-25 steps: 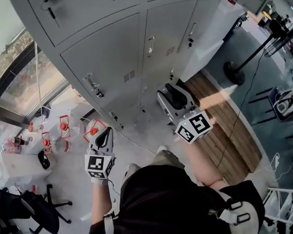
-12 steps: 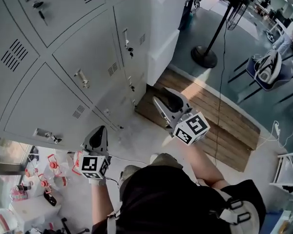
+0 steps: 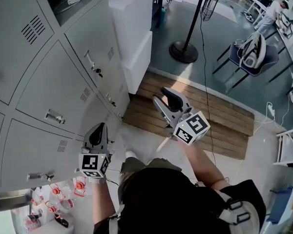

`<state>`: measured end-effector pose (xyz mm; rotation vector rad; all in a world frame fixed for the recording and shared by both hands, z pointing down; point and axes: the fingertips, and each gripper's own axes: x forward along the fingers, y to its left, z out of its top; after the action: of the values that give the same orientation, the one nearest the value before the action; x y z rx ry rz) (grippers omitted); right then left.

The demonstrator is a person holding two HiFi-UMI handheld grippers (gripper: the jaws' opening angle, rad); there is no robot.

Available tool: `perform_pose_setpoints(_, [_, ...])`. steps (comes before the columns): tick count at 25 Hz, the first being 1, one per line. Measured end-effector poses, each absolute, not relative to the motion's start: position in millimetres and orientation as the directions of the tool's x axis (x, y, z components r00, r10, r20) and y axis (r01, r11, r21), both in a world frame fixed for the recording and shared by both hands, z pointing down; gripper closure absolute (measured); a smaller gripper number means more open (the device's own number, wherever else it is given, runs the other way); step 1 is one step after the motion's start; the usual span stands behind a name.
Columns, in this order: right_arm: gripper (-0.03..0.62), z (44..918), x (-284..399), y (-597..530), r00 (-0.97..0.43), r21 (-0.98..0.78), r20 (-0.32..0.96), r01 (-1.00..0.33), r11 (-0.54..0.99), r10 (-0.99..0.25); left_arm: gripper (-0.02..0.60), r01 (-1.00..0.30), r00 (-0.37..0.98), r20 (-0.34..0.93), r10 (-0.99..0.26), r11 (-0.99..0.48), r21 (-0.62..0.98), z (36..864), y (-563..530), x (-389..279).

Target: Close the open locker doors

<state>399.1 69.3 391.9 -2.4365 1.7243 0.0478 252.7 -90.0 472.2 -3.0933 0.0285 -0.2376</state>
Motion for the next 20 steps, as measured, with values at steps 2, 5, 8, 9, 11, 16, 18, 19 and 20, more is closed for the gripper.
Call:
perform_pose_setpoints(2, [0.436,392,417,64,0.362,-0.107,-0.115,-0.93,-0.35,-0.925,0.574,0.023,0.988,0.153,0.014,-0.998,-0.058,472,-96,277])
perform_pose_setpoints(5, [0.436,392,442,50,0.399,-0.098,-0.116,-0.916,-0.389,-0.91,0.574,0.081,0.986,0.15,0.07,-0.994,-0.067,473,-112,314])
perform_pose_setpoints(8, [0.436,388,470,35,0.444,-0.082,-0.124,-0.896,-0.437,-0.887,0.574,0.145,0.981,0.138,0.134,-0.987,-0.07,472,-127,350])
perform_pose_setpoints(9, [0.436,385,479,29,0.456,-0.079,-0.13,-0.89,-0.45,-0.88,0.572,0.165,0.979,0.135,0.154,-0.983,-0.075,470,-131,361])
perform_pose_setpoints(11, [0.436,377,495,18,0.475,-0.074,-0.143,-0.88,-0.469,-0.868,0.574,0.202,0.973,0.127,0.19,-0.975,-0.089,463,-139,378])
perform_pose_setpoints(16, [0.436,361,532,-6,0.511,-0.057,-0.174,-0.859,-0.509,-0.842,0.574,0.247,0.965,0.112,0.236,-0.964,-0.098,447,-159,407])
perform_pose_setpoints(18, [0.436,356,545,-13,0.518,-0.043,-0.182,-0.853,-0.519,-0.836,0.574,0.254,0.962,0.125,0.242,-0.963,-0.088,447,-166,413])
perform_pose_setpoints(19, [0.436,352,552,-16,0.52,-0.035,-0.188,-0.852,-0.523,-0.833,0.574,0.254,0.961,0.132,0.242,-0.964,-0.084,447,-170,415])
perform_pose_setpoints(20, [0.436,348,560,-18,0.52,-0.028,-0.194,-0.85,-0.525,-0.832,0.574,0.252,0.961,0.136,0.239,-0.964,-0.084,447,-173,417])
